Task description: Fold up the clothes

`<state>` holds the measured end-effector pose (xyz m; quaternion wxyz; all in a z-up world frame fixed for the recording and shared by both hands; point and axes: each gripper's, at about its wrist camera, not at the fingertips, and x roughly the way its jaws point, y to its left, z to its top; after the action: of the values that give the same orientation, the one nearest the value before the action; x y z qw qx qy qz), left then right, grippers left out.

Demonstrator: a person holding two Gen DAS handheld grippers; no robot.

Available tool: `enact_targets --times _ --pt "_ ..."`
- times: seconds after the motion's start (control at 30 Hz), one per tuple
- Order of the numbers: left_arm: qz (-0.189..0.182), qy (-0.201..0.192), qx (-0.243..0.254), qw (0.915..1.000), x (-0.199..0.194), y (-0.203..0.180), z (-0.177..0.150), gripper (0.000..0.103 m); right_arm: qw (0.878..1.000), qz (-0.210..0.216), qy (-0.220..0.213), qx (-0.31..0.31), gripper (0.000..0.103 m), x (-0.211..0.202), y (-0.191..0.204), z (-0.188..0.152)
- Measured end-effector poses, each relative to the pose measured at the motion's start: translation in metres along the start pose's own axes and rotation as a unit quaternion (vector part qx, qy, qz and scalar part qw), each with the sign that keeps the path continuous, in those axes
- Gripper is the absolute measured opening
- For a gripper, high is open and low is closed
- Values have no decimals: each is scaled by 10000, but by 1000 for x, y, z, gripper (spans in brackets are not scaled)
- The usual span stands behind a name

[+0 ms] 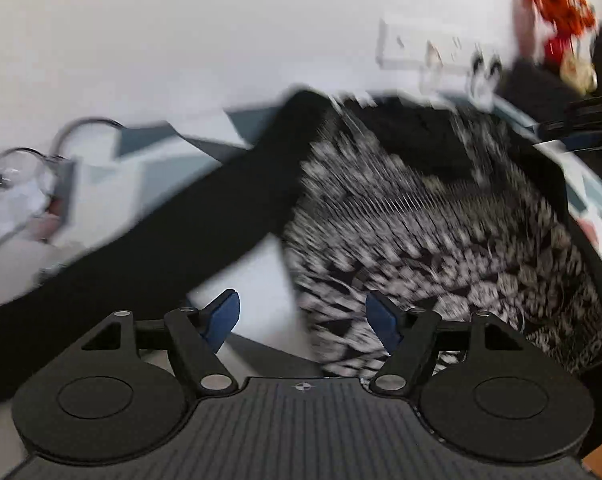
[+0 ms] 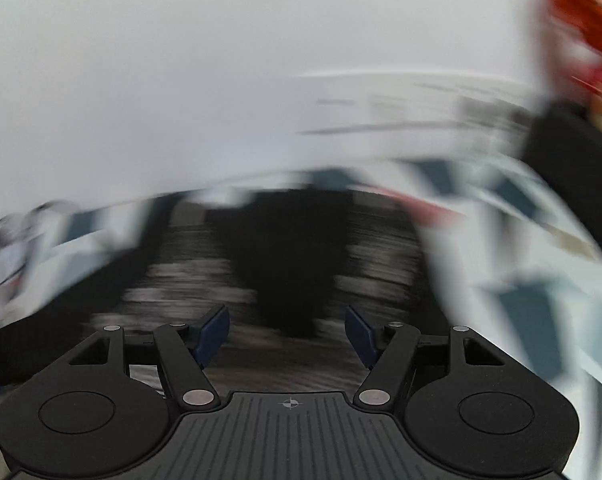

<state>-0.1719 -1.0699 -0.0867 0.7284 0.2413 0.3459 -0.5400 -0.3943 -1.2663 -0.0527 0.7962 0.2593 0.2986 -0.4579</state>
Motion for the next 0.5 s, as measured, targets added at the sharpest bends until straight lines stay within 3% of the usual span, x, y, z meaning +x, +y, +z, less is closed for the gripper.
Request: enact_targets --times 0.1,0.17,0.23,0.3,0.5 --pt "-34 303 178 9994 17 -22 -5 73 9971 -569 295 402 61 -15 -71 -26" --pt "57 418 351 9985 23 -31 -8 81 9945 -816 537 365 62 -18 -95 -50" --pt "148 532 524 9971 28 -41 -12 84 9926 -1012 610 276 66 -20 -98 -70" --pt "209 637 600 9959 33 -47 -15 86 9932 -913 679 236 67 -20 -93 -88" --pt "102 854 -100 9962 38 -30 -20 91 9933 -637 960 -121 78 -10 -62 -113"
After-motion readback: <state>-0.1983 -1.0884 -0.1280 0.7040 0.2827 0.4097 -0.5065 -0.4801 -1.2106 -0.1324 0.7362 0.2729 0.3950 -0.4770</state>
